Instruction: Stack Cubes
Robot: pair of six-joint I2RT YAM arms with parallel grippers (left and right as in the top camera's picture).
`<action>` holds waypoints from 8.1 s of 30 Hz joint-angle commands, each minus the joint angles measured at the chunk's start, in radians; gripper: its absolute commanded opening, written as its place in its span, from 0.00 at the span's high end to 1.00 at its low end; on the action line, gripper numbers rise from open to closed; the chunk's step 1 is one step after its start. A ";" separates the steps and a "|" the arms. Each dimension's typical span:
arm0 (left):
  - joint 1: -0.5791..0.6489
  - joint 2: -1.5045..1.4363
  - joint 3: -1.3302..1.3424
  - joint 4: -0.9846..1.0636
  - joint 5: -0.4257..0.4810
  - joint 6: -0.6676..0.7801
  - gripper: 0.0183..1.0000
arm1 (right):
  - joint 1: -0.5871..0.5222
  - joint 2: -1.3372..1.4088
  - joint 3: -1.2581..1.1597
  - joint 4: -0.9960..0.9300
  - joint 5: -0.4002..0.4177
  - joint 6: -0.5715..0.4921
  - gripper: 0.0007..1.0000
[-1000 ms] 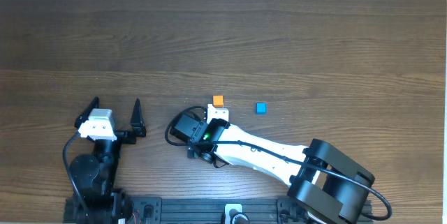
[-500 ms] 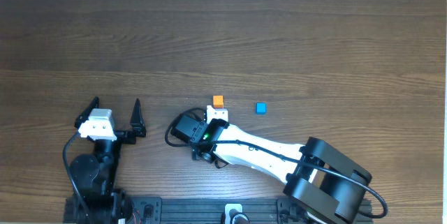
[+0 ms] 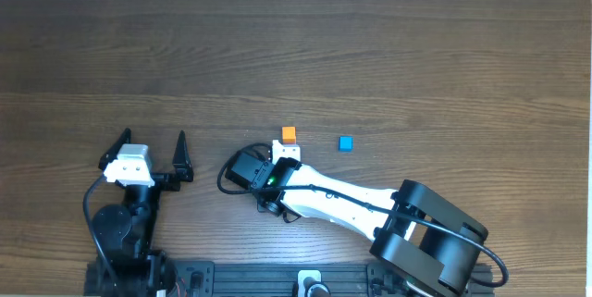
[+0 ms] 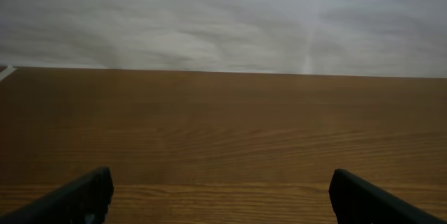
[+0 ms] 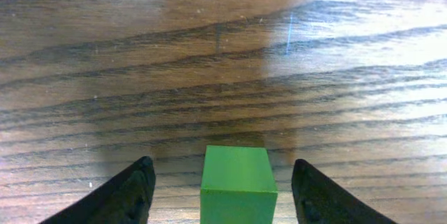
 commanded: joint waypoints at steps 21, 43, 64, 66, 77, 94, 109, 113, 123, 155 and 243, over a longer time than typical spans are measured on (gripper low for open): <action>0.005 -0.007 -0.005 0.000 0.013 0.014 0.00 | -0.008 0.008 -0.011 -0.011 0.002 -0.011 0.64; 0.005 -0.007 -0.005 0.000 0.013 0.014 0.00 | -0.060 -0.078 0.248 -0.281 0.068 -0.065 0.96; 0.005 -0.007 -0.005 0.000 0.013 0.014 0.00 | -0.262 0.125 0.644 -0.449 0.013 -0.239 0.99; 0.005 -0.007 -0.005 0.000 0.013 0.014 0.00 | -0.267 0.141 0.644 -0.449 0.011 -0.239 0.99; 0.005 -0.007 -0.005 0.000 0.013 0.014 0.00 | -0.287 0.173 0.639 -0.478 -0.009 -0.239 0.99; 0.005 -0.007 -0.005 0.000 0.013 0.014 0.00 | -0.300 0.173 0.591 -0.428 -0.009 -0.235 0.99; 0.005 -0.007 -0.005 0.000 0.013 0.014 0.00 | -0.304 0.173 0.559 -0.388 -0.009 -0.235 0.99; 0.005 -0.007 -0.005 0.000 0.013 0.014 0.00 | -0.304 0.173 0.549 -0.384 -0.009 -0.235 0.99; 0.005 -0.007 -0.005 -0.001 0.013 0.014 0.00 | -0.304 0.173 0.533 -0.366 -0.010 -0.227 0.77; 0.005 -0.007 -0.005 0.000 0.013 0.014 0.00 | -0.501 -0.154 0.432 -0.544 -0.006 -0.409 0.01; 0.005 -0.007 -0.005 0.000 0.013 0.014 0.00 | -0.414 -0.180 0.409 -0.401 0.021 -0.413 0.94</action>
